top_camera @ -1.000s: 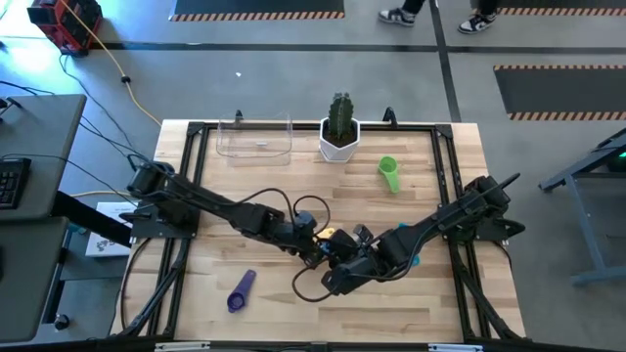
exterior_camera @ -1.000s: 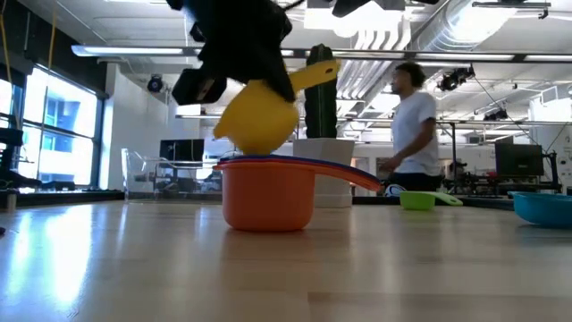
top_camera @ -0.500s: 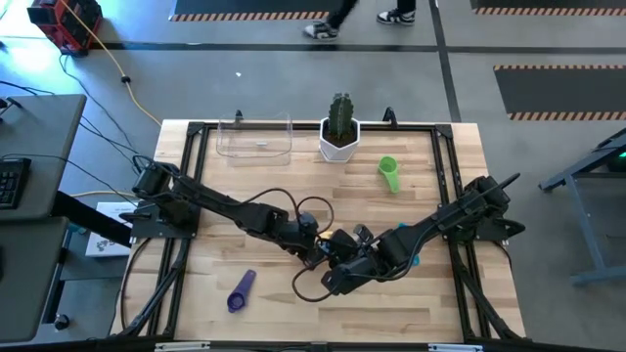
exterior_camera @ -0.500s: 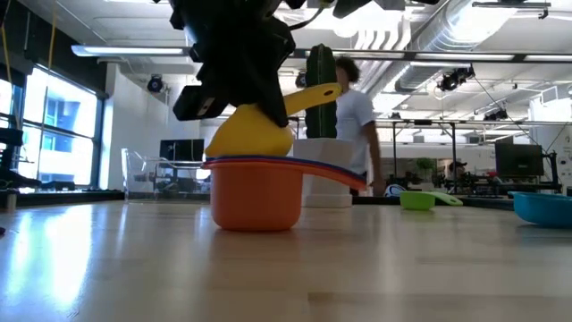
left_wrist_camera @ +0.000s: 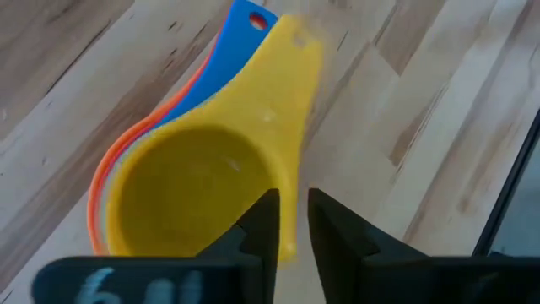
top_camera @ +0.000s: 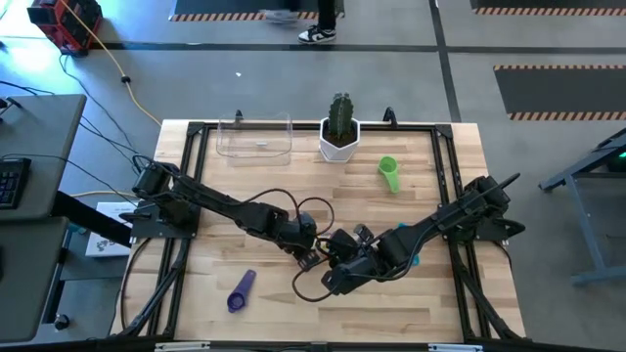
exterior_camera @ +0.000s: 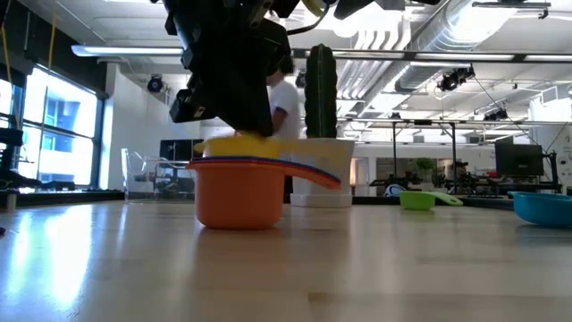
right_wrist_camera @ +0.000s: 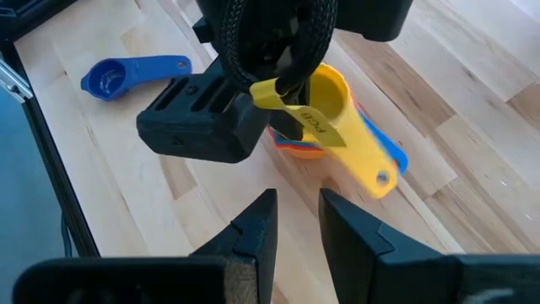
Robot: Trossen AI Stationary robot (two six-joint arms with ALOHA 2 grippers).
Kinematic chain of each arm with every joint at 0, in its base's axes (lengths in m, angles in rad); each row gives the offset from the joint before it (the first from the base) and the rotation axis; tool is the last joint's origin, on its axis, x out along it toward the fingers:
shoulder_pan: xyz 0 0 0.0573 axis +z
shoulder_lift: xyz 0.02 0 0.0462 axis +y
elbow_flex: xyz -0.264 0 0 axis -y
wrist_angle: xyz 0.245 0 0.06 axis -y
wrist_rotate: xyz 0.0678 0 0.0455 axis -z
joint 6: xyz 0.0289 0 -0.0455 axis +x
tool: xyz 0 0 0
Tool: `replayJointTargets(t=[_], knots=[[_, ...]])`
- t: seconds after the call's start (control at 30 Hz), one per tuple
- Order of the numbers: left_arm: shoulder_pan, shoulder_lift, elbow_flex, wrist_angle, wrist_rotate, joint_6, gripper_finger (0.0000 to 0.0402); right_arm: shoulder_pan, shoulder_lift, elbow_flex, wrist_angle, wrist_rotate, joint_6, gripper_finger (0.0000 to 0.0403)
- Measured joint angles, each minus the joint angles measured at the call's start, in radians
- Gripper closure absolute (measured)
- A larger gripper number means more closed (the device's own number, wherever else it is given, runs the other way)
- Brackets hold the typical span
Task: Nest measuring cups in basket
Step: Stack the yellow measuring cup on top of the dark blue measuring cup, then stack the green measuring cup on top of the yellow measuring cup
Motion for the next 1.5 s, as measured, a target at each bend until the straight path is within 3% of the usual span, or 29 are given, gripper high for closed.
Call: replayJointTargets(t=[0.27, 0.5, 0.7, 1.1, 1.23, 1.5], knots=[[0.024, -0.004, 0.0, -0.002, 0.044, -0.002, 0.0302, 0.0, 0.0, 0.0, 0.0, 0.008, 0.011, 0.0323], [0.028, -0.056, 0.002, -0.016, 0.067, 0.02, 0.0307, 0.0, 0.0, 0.0, -0.01, -0.025, 0.034, 0.0323], [0.024, -0.154, 0.001, -0.135, 0.067, 0.04, 0.0316, 0.005, 0.005, 0.0, -0.014, -0.084, 0.06, 0.0323], [0.045, -0.318, 0.0, -0.46, -0.04, 0.091, 0.0321, -0.013, 0.119, -0.001, 0.0, -0.139, 0.072, 0.0323], [0.077, -0.339, 0.0, -0.501, -0.097, 0.157, 0.0321, -0.054, 0.163, -0.001, 0.009, -0.164, 0.071, 0.0323], [0.173, -0.325, -0.001, -0.529, -0.101, 0.332, 0.0321, -0.133, 0.244, -0.001, 0.043, -0.274, 0.055, 0.0323]])
